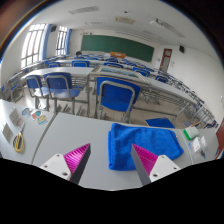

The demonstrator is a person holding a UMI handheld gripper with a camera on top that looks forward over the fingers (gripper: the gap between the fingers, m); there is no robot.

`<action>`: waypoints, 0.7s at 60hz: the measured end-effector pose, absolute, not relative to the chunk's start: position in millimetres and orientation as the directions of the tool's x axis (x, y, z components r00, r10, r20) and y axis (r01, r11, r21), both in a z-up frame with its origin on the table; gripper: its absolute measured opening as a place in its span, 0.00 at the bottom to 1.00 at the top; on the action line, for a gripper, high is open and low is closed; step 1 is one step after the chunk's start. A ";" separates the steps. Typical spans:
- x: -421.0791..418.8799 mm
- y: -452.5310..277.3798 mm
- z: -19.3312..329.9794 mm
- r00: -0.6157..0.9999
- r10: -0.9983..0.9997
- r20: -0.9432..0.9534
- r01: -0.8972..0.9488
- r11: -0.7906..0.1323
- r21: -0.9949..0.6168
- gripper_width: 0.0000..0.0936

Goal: Fold towel

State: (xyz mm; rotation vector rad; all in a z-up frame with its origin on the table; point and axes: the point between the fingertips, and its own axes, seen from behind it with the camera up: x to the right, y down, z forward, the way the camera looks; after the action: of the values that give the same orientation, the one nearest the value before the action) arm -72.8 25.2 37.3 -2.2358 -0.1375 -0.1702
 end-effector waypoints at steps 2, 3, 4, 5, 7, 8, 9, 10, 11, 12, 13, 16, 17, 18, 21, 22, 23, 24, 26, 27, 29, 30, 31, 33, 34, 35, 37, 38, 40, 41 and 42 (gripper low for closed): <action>-72.7 40.1 29.4 0.985 0.052 0.166 0.162 -0.622 -0.766 0.90; -72.7 46.3 26.2 0.985 0.056 0.162 0.161 -0.621 -0.767 0.90; -72.0 52.9 22.5 0.986 0.060 0.157 0.160 -0.621 -0.767 0.89; -71.4 58.3 18.8 0.986 0.061 0.153 0.158 -0.622 -0.767 0.88; -68.3 66.8 10.0 0.988 0.063 0.145 0.152 -0.628 -0.763 0.85; -67.6 69.6 5.0 0.988 0.063 0.140 0.148 -0.634 -0.759 0.84; -66.6 71.8 0.1 0.989 0.064 0.134 0.144 -0.641 -0.754 0.82; -66.5 73.4 -5.3 0.990 0.065 0.128 0.140 -0.647 -0.749 0.81; -65.7 74.8 -9.4 0.990 0.065 0.122 0.135 -0.653 -0.745 0.78; -65.4 75.3 -13.2 0.991 0.068 0.116 0.132 -0.659 -0.740 0.76; -67.1 77.8 -12.4 0.992 0.071 0.101 0.122 -0.653 -0.747 0.73; -64.0 79.0 -13.2 0.994 0.065 0.092 0.112 -0.655 -0.747 0.58; -63.1 79.0 -13.0 0.993 0.068 0.096 0.117 -0.652 -0.749 0.53; -62.8 78.6 -13.1 0.992 0.076 0.102 0.127 -0.651 -0.749 0.48; -61.5 78.6 -13.4 0.986 0.102 0.132 0.167 -0.644 -0.747 0.19; -57.6 79.5 -12.9 0.983 0.097 0.153 0.180 -0.639 -0.748 0.07; -51.5 80.8 -10.5 0.981 0.095 0.170 0.191 -0.632 -0.751 0.04; -49.6 76.6 -4.5 0.981 0.100 0.167 0.193 -0.631 -0.752 0.04; -54.3 81.2 -12.2 0.979 0.110 0.169 0.200 -0.629 -0.751 0.03; -53.5 81.5 -11.4 0.978 0.118 0.174 0.210 -0.626 -0.751 0.03; -53.1 80.7 -11.6 0.975 0.130 0.179 0.220 -0.632 -0.743 0.03; -53.5 80.7 -11.2 0.976 0.131 0.172 0.215 -0.636 -0.741 0.02; -54.3 80.5 -10.8 0.979 0.128 0.159 0.204 -0.642 -0.739 0.01; -58.9 77.8 -5.6 0.985 0.119 0.121 0.170 -0.657 -0.734 0.01; -61.7 79.0 -0.9 0.988 0.117 0.098 0.151 -0.660 -0.736 0.01; -65.0 78.2 3.5 0.991 0.116 0.069 0.128 -0.662 -0.738 0.01; -75.3 77.5 13.9 0.992 0.122 0.011 0.090 -0.664 -0.743 0.01; -82.3 77.2 21.2 0.992 0.124 -0.016 0.071 -0.665 -0.744 0.01; -93.4 76.4 37.6 0.988 0.135 -0.074 0.033 -0.657 -0.753 0.01; -98.8 76.1 46.9 0.984 0.142 -0.103 0.015 -0.653 -0.757 0.01; -103.6 75.8 57.1 0.980 0.151 -0.131 -0.002 -0.648 -0.762 0.01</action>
State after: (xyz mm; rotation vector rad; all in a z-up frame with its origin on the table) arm -103.6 75.8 57.1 -2.2657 -0.1033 0.2303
